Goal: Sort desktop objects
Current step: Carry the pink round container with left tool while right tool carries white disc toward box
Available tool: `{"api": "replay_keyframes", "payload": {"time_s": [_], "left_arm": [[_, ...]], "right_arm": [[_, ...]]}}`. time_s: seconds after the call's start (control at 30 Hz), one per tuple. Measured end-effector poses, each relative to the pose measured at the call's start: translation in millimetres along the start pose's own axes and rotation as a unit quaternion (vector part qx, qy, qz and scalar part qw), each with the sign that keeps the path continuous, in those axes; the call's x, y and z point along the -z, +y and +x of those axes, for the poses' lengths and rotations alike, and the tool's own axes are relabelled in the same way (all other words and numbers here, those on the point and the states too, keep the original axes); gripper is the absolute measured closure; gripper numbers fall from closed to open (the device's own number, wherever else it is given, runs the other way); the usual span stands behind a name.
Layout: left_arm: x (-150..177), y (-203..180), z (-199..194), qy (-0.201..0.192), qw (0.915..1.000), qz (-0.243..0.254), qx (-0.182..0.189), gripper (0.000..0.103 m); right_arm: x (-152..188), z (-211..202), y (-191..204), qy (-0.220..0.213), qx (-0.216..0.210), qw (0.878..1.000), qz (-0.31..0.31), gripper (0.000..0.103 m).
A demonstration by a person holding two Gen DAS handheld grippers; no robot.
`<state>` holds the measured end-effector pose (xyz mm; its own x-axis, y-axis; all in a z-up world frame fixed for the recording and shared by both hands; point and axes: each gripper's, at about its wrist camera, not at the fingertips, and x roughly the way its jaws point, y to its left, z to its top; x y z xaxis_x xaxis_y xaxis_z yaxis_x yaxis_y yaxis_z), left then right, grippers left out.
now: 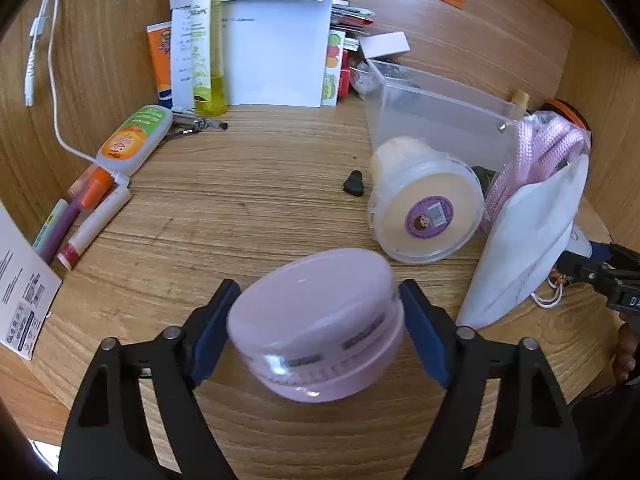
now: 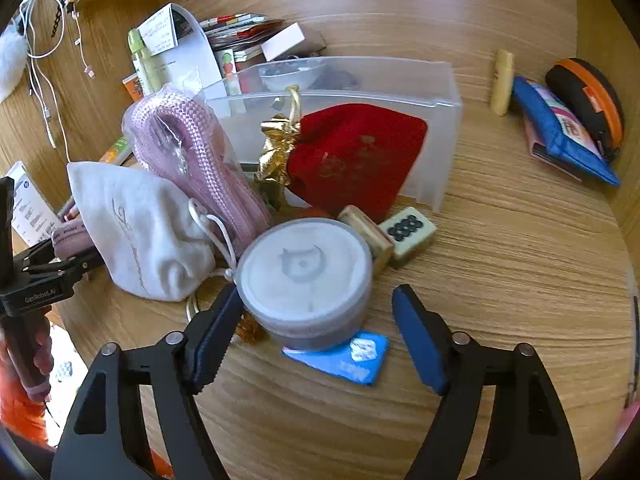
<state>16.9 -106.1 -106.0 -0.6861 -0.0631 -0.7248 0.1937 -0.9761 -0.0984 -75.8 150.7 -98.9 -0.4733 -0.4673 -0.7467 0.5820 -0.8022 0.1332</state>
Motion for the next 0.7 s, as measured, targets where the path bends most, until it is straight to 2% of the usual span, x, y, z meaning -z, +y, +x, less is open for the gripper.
{"api": "replay_keyframes", "payload": {"time_s": [0.07,0.2,0.47,0.7], "left_arm": [[0.5,1.6,-1.3,-0.002,1.0,-0.004,-0.001,0.031],[1.0,0.5,-2.2,-0.008,0.9999,-0.008,0.0,0.039],[0.4,1.5,-6.1,-0.014,0.9998,-0.014,-0.002,0.039],[-8.9,0.4,-25.5,-0.043,0.999,-0.015,-0.002,0.039]], "right_arm": [[-1.0,4.9,1.6,0.005,-0.005,1.0,0.0,0.038],[1.6,9.2,4.4,0.008,0.003,1.0,-0.003,0.039],[7.2,-3.9,6.0,-0.006,0.021,1.0,-0.003,0.039],[6.5,-30.2,0.2,-0.032,0.039,0.999,0.004,0.041]]}}
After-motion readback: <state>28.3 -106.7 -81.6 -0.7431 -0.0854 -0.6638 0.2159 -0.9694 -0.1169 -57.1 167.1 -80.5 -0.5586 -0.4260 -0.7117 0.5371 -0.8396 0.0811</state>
